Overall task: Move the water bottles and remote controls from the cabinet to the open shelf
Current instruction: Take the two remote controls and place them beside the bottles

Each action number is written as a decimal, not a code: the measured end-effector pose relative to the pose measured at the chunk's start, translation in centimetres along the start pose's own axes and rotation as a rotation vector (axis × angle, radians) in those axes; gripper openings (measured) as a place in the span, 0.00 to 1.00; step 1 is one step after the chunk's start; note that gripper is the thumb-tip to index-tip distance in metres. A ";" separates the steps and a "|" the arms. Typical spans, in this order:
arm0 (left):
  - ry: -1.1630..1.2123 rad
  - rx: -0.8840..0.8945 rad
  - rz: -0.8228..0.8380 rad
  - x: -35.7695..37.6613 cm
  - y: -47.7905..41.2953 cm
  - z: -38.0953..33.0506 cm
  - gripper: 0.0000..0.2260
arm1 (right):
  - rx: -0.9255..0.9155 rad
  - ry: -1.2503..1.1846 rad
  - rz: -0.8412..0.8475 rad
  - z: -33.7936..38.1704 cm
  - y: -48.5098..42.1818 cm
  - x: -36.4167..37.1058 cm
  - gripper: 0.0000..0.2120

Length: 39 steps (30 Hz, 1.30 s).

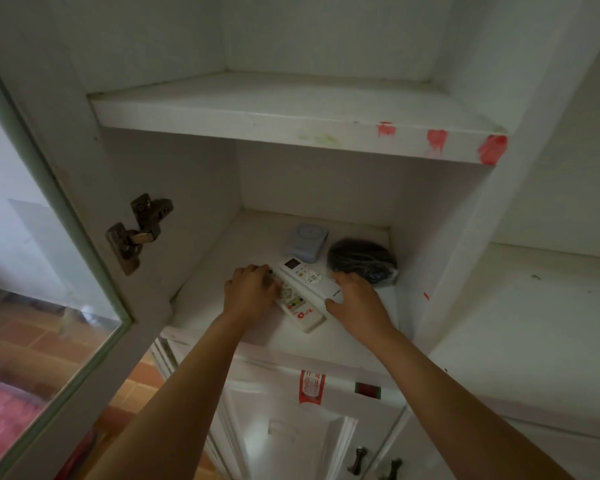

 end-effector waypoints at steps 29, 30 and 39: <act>0.040 -0.140 -0.033 0.1 2.4 -2.6 0.17 | 0.047 -0.022 -0.080 -0.1 2.8 -0.3 0.23; 0.051 -0.131 -0.042 0.2 2.6 -2.5 0.17 | 0.051 -0.027 -0.085 0.0 3.0 -0.3 0.24; 0.210 -0.070 -0.153 -0.1 5.8 -2.1 0.13 | 0.089 -0.010 -0.159 1.3 6.1 -0.8 0.26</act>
Point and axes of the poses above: each hand's wrist, its own y-axis away from the middle knuckle, its own x-axis out of the palm, z = x × y, the point moved 3 cm from there along -y, towards the middle knuckle, and after that the axes turned 11 degrees about z, right-handed, at the moved point
